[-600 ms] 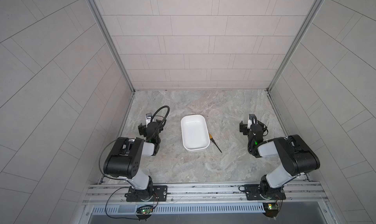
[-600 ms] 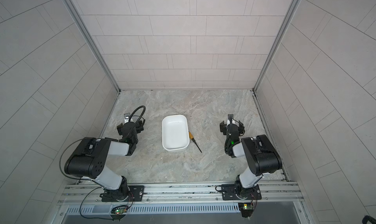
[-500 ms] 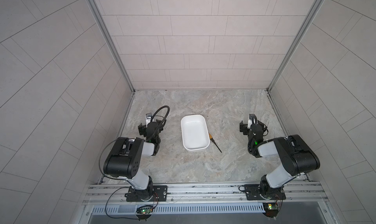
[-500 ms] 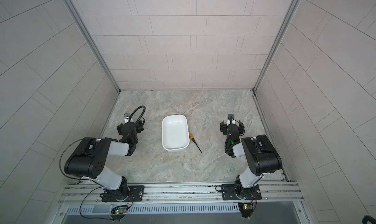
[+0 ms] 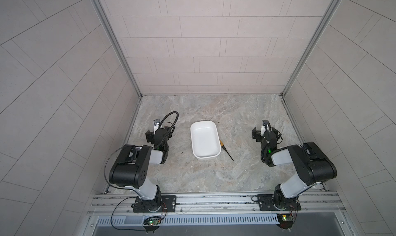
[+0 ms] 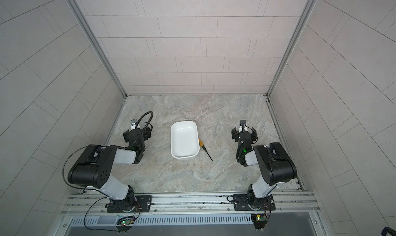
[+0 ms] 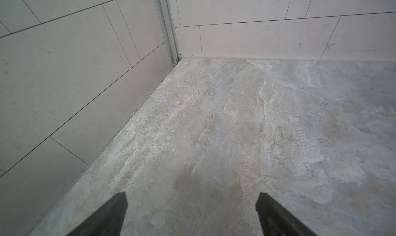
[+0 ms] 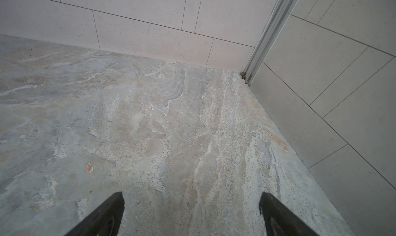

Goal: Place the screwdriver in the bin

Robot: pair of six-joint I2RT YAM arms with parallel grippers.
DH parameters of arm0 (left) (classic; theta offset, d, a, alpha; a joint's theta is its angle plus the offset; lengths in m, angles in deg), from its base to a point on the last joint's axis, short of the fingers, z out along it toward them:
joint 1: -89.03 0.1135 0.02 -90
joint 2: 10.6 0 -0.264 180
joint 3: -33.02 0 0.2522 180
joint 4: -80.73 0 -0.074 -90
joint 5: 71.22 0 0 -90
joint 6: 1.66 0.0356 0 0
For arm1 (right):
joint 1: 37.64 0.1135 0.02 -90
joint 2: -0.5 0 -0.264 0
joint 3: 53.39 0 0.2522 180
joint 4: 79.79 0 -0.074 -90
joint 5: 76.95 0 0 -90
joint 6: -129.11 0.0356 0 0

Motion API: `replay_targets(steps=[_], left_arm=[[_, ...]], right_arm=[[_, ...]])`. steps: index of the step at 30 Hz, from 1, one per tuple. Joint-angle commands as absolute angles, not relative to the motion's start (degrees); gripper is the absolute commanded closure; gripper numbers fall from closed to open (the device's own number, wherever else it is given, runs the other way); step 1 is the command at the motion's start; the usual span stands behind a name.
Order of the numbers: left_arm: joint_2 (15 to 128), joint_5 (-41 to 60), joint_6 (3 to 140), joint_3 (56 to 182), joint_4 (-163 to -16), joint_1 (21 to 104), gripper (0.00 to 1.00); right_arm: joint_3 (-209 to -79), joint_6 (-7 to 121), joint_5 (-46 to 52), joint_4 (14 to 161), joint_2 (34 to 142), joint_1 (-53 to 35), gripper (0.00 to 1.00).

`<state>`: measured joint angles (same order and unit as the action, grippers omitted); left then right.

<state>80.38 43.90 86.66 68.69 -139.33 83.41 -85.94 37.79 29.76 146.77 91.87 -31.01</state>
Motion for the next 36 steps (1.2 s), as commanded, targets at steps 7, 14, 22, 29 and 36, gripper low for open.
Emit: replay_targets(steps=[7, 14, 22, 29, 36], left_arm=[[80.8, 44.3, 86.4, 68.7, -141.0, 83.4, 0.00], [80.7, 44.5, 86.7, 68.4, -141.6, 83.1, 0.00], [79.5, 50.4, 93.7, 60.5, -157.9, 76.8, 0.00], [59.5, 57.0, 98.3, 63.2, -136.6, 66.2, 0.00], [34.9, 32.1, 70.1, 77.5, -81.7, 60.8, 0.00]], right_arm=[[-86.1, 37.7, 29.3, 146.6, 91.5, -31.2, 0.01], [-85.8, 37.5, 29.5, 147.3, 91.5, -31.2, 0.01], [-77.0, 31.1, 41.4, 164.9, 88.9, -23.5, 0.01], [-82.5, 20.3, 55.5, 152.6, 80.8, -9.4, 0.01], [-84.7, 45.6, 59.8, 114.5, 53.0, 2.3, 0.01]])
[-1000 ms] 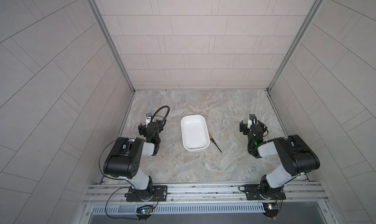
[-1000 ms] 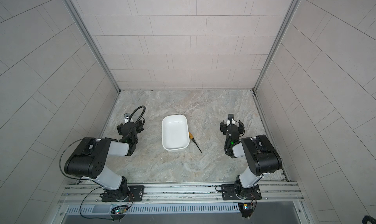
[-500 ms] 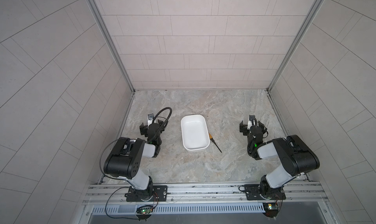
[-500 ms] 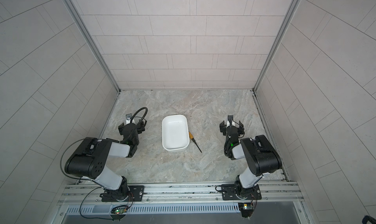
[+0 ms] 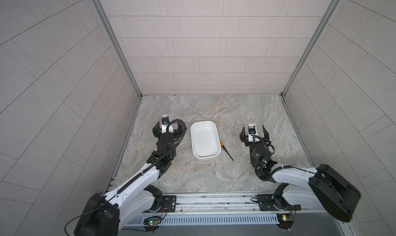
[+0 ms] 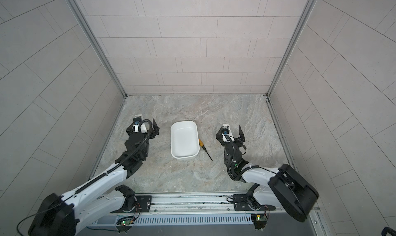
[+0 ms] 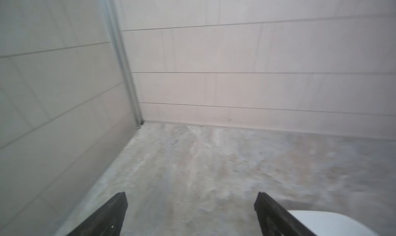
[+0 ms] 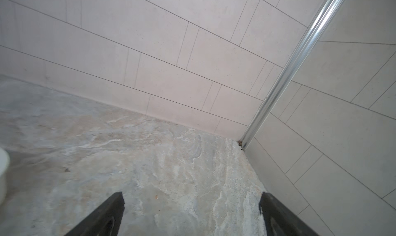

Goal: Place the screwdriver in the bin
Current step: 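Move the right gripper toward the yellow-handled screwdriver while the left arm lifts slightly, then lower the right gripper and close it on the screwdriver's black shaft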

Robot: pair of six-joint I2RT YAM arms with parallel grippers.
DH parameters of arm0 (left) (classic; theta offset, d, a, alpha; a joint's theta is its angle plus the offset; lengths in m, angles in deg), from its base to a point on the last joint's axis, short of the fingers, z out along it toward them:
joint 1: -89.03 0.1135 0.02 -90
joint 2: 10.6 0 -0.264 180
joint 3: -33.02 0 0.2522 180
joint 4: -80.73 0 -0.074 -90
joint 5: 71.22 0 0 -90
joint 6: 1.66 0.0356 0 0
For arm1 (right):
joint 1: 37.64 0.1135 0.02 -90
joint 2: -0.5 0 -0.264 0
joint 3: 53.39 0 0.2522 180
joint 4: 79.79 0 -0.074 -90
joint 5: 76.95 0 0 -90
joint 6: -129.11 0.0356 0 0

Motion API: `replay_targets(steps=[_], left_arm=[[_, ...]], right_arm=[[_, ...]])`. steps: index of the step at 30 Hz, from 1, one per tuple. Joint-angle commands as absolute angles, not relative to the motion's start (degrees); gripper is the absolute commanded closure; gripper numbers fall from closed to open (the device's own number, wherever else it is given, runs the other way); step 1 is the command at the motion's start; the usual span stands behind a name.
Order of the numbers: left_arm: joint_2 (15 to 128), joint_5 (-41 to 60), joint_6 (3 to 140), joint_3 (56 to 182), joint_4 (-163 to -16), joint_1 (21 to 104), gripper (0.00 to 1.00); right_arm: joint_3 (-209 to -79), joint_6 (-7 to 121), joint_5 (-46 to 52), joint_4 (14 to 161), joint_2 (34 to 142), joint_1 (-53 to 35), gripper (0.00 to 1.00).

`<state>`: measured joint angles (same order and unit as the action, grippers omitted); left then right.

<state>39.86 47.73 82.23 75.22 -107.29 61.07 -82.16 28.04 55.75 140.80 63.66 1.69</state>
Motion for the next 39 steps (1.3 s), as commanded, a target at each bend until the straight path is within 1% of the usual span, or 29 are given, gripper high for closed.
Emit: replay_targets(steps=[1, 2, 3, 5, 6, 7, 8, 9, 10, 13, 16, 19, 20, 21, 23, 25, 26, 27, 28, 29, 31, 32, 34, 36, 39], left_arm=[[33.4, 28.7, 68.1, 77.2, -80.0, 60.8, 0.00], [31.6, 26.0, 65.4, 76.5, -78.4, 60.8, 0.00], [30.8, 24.5, 63.4, 75.5, -77.0, 60.8, 0.00], [30.3, 25.3, 60.6, 74.3, -72.3, 60.9, 0.00], [30.4, 26.1, 60.2, 73.7, -69.6, 60.9, 0.00], [30.8, 27.0, 60.5, 73.0, -67.5, 60.9, 0.00], [31.2, 29.5, 58.8, 71.9, -65.0, 61.0, 0.00], [31.6, 33.7, 55.6, 72.0, -62.2, 61.0, 0.00], [31.6, 35.5, 55.6, 72.7, -61.0, 61.1, 0.00], [31.0, 38.1, 54.6, 72.9, -60.5, 61.1, 0.00], [28.8, 40.0, 52.7, 72.0, -59.7, 61.1, 0.00], [25.4, 44.7, 50.7, 72.4, -54.6, 61.1, 0.00], [24.0, 45.9, 49.2, 72.4, -52.9, 61.1, 0.00], [22.3, 46.6, 48.1, 72.0, -52.6, 61.1, 0.00], [19.5, 46.2, 48.1, 69.8, -55.1, 61.1, 0.00], [17.3, 44.8, 48.8, 64.4, -59.8, 61.1, 0.00], [16.8, 43.9, 46.5, 61.5, -62.7, 61.1, 0.00], [16.3, 42.0, 45.6, 60.6, -64.7, 61.1, 0.00], [16.0, 39.8, 47.8, 60.7, -65.9, 61.0, 0.00], [16.0, 39.0, 48.5, 60.7, -66.0, 61.0, 0.00], [16.7, 40.6, 47.3, 60.9, -65.2, 61.1, 0.00], [17.0, 40.8, 47.4, 61.1, -65.3, 61.1, 0.00], [18.0, 39.9, 48.0, 61.4, -66.5, 61.1, 0.00], [18.5, 37.9, 48.3, 61.5, -67.1, 61.1, 0.00], [18.7, 37.7, 48.3, 61.5, -67.2, 61.1, 0.00]], right_arm=[[-86.9, 59.3, 59.5, 99.1, 48.9, 1.3, 0.01], [-87.6, 74.9, 59.9, 84.8, 45.4, -0.1, 0.01], [-84.4, 79.5, 58.8, 83.9, 43.0, -1.8, 0.01], [-77.7, 72.5, 46.3, 91.2, 39.3, -6.4, 0.01], [-76.6, 72.8, 40.3, 92.6, 37.6, -8.2, 0.01], [-76.2, 70.3, 36.7, 94.3, 36.9, -8.9, 0.01], [-76.2, 68.5, 36.0, 95.3, 37.1, -8.5, 0.01], [-76.6, 68.3, 36.5, 95.5, 38.2, -8.4, 0.01], [-77.4, 68.3, 36.7, 95.0, 39.7, -8.4, 0.01], [-80.8, 68.1, 35.2, 93.2, 45.8, -8.3, 0.01], [-82.1, 68.0, 30.4, 96.2, 52.1, -8.4, 0.01], [-81.9, 70.0, 25.1, 102.0, 59.0, -8.3, 0.01], [-81.6, 70.8, 26.7, 103.9, 61.8, -7.9, 0.01], [-81.7, 72.2, 30.5, 104.6, 64.3, -7.2, 0.01], [-83.8, 70.2, 30.2, 103.3, 66.9, -7.1, 0.01], [-88.7, 67.7, 24.7, 97.3, 68.3, -6.7, 0.01], [-90.5, 66.0, 21.6, 94.2, 68.8, -6.5, 0.01], [-92.3, 64.9, 18.5, 91.4, 69.5, -6.2, 0.01], [-92.7, 64.1, 17.1, 91.6, 70.2, -5.4, 0.01], [-92.1, 63.1, 15.4, 93.5, 71.2, -4.9, 0.03], [-91.1, 60.9, 10.0, 99.2, 73.8, -4.3, 0.10], [-91.7, 60.7, 8.1, 99.8, 75.2, -4.2, 0.15], [-94.9, 60.5, 4.5, 96.3, 78.2, -3.7, 0.26], [-96.9, 59.4, 3.6, 93.6, 80.8, -2.7, 0.32], [-98.6, 59.1, 4.5, 93.2, 84.1, -1.5, 0.34]])
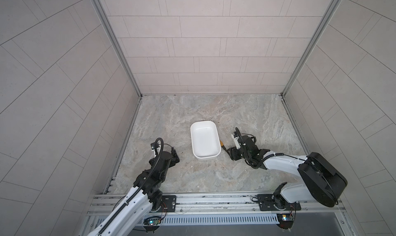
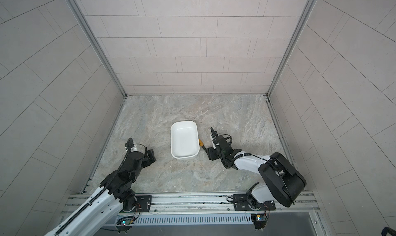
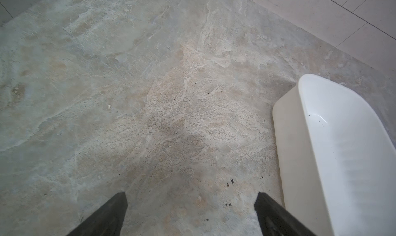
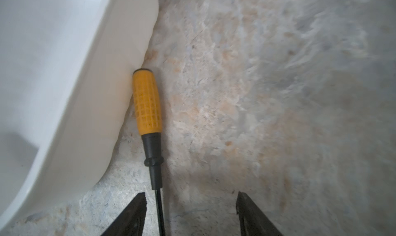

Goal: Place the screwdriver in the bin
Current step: 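Lower the right gripper and close it on the screwdriver's black shaft, then lift the screwdriver with the right gripper above the bin's edge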

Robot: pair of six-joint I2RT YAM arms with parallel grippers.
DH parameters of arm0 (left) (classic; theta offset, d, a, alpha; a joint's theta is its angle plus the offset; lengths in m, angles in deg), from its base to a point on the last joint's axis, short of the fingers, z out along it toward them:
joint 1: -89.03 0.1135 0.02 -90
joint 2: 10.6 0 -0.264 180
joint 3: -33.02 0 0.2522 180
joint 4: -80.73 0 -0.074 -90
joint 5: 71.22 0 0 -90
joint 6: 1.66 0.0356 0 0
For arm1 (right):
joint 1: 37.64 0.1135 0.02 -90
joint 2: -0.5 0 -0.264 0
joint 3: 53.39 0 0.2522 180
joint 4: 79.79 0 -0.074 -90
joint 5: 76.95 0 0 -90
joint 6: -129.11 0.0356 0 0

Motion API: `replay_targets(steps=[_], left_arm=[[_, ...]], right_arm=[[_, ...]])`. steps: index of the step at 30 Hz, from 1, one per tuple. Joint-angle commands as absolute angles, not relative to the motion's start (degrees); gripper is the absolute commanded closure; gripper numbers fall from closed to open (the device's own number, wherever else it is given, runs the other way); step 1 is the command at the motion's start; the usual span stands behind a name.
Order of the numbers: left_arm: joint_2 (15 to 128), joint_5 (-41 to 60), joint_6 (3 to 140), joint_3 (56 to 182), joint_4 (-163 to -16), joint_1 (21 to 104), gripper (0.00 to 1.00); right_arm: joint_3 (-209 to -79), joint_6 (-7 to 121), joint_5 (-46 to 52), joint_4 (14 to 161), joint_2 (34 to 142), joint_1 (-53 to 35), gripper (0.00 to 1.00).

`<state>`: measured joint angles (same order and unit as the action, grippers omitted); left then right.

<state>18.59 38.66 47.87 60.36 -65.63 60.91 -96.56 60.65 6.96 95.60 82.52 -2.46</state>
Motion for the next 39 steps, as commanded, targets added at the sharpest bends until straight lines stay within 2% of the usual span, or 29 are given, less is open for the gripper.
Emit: replay_targets(steps=[1, 7, 9, 11, 12, 18, 27, 39], left_arm=[[18.7, 38.1, 48.3, 61.4, -67.5, 61.1, 0.00], [18.2, 38.0, 48.0, 61.4, -67.0, 61.1, 0.00], [18.1, 39.0, 47.9, 61.1, -67.6, 61.1, 0.00], [18.3, 39.0, 48.0, 61.0, -67.9, 61.1, 0.00], [18.4, 38.7, 47.9, 61.0, -67.9, 61.1, 0.00], [19.4, 38.8, 47.8, 61.0, -68.5, 61.1, 0.00], [20.3, 38.3, 47.7, 61.2, -68.3, 61.1, 0.00], [22.8, 38.1, 48.1, 61.1, -70.5, 61.1, 0.00]], right_arm=[[-99.3, 59.0, 4.3, 92.6, 84.8, -1.3, 0.37], [-100.1, 59.2, 7.2, 91.6, 86.0, -0.1, 0.42], [-101.6, 59.9, 8.9, 89.9, 87.8, -0.1, 0.46], [-104.1, 60.1, 9.7, 87.1, 89.7, -0.1, 0.59], [-105.0, 60.6, 10.3, 85.8, 91.0, -0.1, 0.62], [-109.7, 60.8, 11.6, 80.3, 97.0, -0.1, 0.69], [-110.0, 62.1, 17.1, 78.1, 96.2, -0.1, 0.94], [-100.4, 63.9, 28.1, 83.4, 80.0, -0.3, 0.99]])
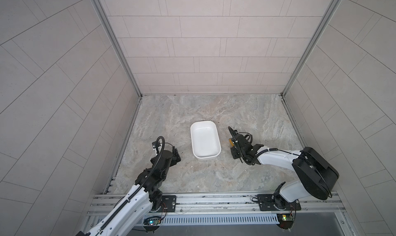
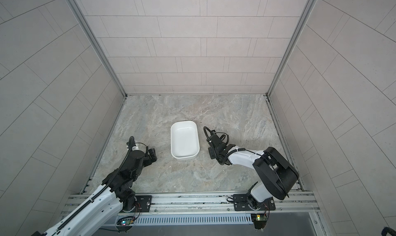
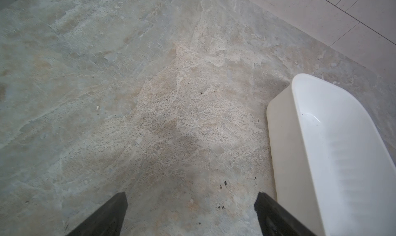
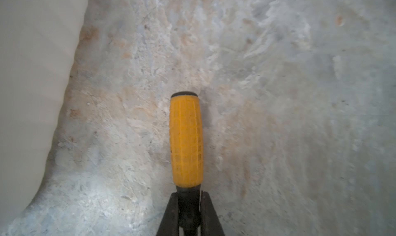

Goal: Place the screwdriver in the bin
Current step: 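Lift the screwdriver with the right gripper above the bin's edge, then move the screwdriver over the white bin and open the right gripper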

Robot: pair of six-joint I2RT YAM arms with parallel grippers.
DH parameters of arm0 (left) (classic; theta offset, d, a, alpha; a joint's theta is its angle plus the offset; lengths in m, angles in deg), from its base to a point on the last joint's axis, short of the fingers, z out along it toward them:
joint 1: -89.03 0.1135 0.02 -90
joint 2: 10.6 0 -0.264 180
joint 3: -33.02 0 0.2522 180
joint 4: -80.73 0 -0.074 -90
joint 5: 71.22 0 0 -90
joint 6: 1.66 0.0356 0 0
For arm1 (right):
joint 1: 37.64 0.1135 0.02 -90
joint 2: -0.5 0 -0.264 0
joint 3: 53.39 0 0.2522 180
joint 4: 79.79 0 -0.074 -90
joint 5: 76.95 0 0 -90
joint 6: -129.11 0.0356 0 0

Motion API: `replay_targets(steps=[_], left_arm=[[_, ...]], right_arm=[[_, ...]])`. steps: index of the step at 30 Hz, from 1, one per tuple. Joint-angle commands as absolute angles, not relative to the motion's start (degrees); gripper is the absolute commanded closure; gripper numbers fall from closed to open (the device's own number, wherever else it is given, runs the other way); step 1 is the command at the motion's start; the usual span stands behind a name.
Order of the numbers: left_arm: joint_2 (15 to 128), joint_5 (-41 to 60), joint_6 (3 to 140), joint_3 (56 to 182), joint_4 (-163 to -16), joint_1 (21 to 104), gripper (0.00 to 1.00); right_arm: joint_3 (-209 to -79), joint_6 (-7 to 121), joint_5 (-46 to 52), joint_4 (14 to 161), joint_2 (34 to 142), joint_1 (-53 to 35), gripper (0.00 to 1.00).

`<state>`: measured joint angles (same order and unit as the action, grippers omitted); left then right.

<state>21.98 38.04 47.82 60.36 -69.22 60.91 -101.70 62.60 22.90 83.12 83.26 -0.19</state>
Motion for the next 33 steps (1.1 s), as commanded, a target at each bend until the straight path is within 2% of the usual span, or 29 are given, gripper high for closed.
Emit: replay_targets(steps=[1, 8, 12, 14, 18, 21, 25, 30, 33], left_arm=[[23.3, 37.9, 48.0, 61.2, -70.6, 61.1, 0.00], [28.6, 36.6, 47.9, 62.3, -72.0, 61.1, 0.00], [29.1, 34.7, 48.3, 62.7, -70.7, 61.1, 0.00], [28.8, 34.6, 48.3, 62.1, -71.1, 61.1, 0.00], [29.2, 34.9, 48.2, 62.0, -72.0, 61.1, 0.00], [29.0, 34.3, 48.3, 62.0, -71.6, 61.0, 0.00], [28.0, 34.0, 48.7, 61.8, -71.2, 61.1, 0.00], [26.8, 33.9, 48.7, 61.5, -70.8, 61.1, 0.00], [26.5, 33.5, 48.8, 61.1, -71.1, 61.1, 0.00]], right_arm=[[-99.6, 63.9, 28.8, 83.6, 78.3, -0.3, 1.00], [-91.0, 62.4, 27.0, 89.7, 67.1, 0.6, 1.00], [-93.5, 70.1, 26.9, 77.0, 58.4, 1.6, 1.00], [-93.4, 75.5, 22.8, 74.6, 53.5, 2.3, 1.00], [-86.4, 82.1, 12.0, 94.3, 49.2, 2.5, 0.99], [-91.6, 84.1, 8.3, 96.8, 53.2, 2.5, 1.00], [-102.1, 85.8, 3.3, 96.8, 66.3, 3.0, 1.00], [-111.8, 95.0, -6.0, 107.3, 83.5, 3.9, 1.00], [-116.4, 97.3, -6.8, 111.1, 92.0, 4.9, 1.00]])
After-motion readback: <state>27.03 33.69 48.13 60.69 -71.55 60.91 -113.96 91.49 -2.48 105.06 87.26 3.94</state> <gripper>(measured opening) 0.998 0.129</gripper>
